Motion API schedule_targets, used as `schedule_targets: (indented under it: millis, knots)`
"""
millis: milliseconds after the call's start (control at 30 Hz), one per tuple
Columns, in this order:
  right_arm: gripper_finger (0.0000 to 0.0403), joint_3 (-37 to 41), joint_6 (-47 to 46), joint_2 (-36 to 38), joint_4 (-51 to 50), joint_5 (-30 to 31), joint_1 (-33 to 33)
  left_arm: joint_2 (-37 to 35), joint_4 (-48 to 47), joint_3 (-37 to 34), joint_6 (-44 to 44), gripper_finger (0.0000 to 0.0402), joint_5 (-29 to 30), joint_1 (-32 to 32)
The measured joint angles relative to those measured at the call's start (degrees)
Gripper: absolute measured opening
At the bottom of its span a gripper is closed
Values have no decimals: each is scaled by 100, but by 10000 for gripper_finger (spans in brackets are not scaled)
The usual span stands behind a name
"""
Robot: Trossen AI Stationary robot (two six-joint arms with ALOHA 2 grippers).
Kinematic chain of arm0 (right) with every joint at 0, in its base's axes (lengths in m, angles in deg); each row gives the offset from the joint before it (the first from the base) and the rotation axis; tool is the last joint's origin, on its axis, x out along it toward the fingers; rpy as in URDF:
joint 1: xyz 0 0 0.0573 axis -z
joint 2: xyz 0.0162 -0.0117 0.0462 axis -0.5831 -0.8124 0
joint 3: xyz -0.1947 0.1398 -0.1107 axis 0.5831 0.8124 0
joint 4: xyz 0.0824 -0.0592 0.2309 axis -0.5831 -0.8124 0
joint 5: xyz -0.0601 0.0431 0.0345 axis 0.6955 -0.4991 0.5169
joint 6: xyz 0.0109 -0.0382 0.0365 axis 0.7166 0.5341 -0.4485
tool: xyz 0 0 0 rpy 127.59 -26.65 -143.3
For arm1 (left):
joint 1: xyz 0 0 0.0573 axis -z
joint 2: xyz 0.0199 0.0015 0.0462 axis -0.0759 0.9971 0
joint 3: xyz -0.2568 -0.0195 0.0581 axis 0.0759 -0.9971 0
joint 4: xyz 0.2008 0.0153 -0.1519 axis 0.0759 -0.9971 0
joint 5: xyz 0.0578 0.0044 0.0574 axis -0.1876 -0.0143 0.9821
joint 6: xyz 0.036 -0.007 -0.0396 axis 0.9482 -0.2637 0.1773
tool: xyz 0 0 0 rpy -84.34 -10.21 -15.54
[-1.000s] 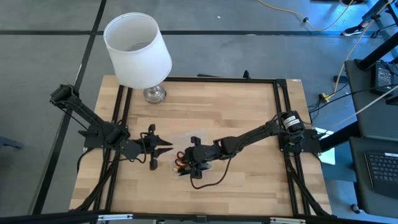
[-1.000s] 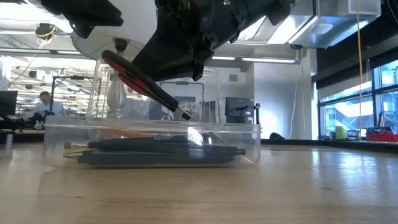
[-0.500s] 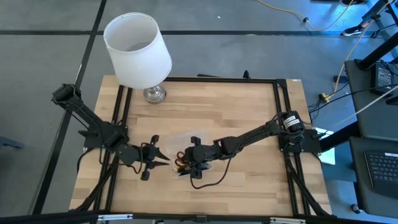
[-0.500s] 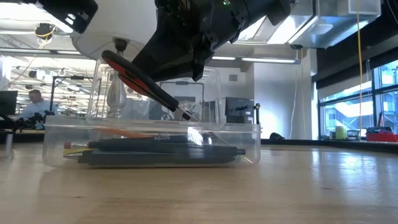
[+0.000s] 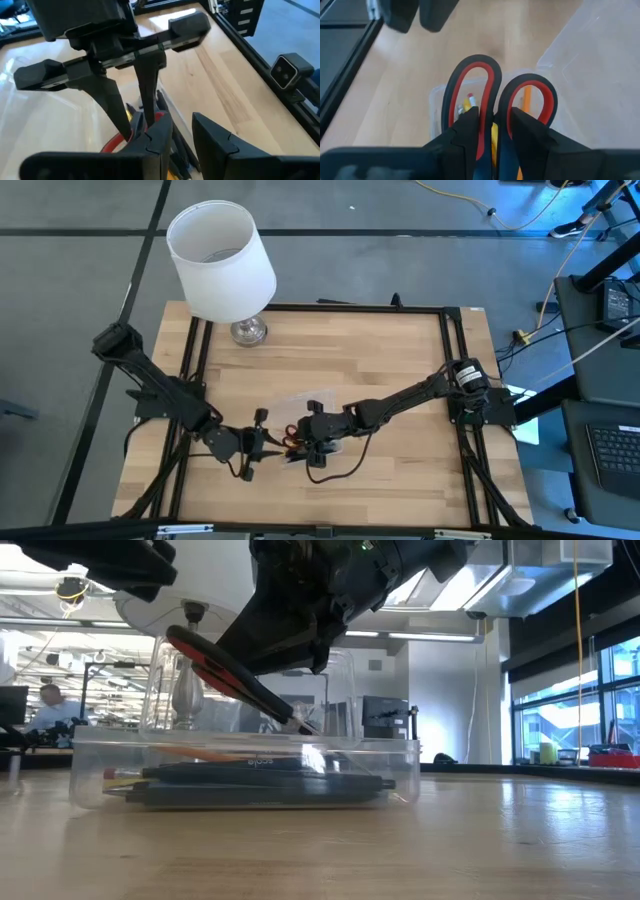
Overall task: Pick & place school supplies into a supply box
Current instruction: Put the black scissors into the transparent supply box
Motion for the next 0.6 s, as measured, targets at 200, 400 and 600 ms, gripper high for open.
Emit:
schedule_targets:
  millis: [200, 400, 600]
  knots:
    - [113, 2, 5, 0, -39, -399, 0, 57, 0, 0, -32, 72, -107, 105]
    - [113, 2, 5, 0, 0, -402, -2, 57, -99, 0, 307, 72, -55, 105]
    - [113, 2, 7, 0, 12, -402, -2, 108, -562, 0, 2095, 72, -57, 105]
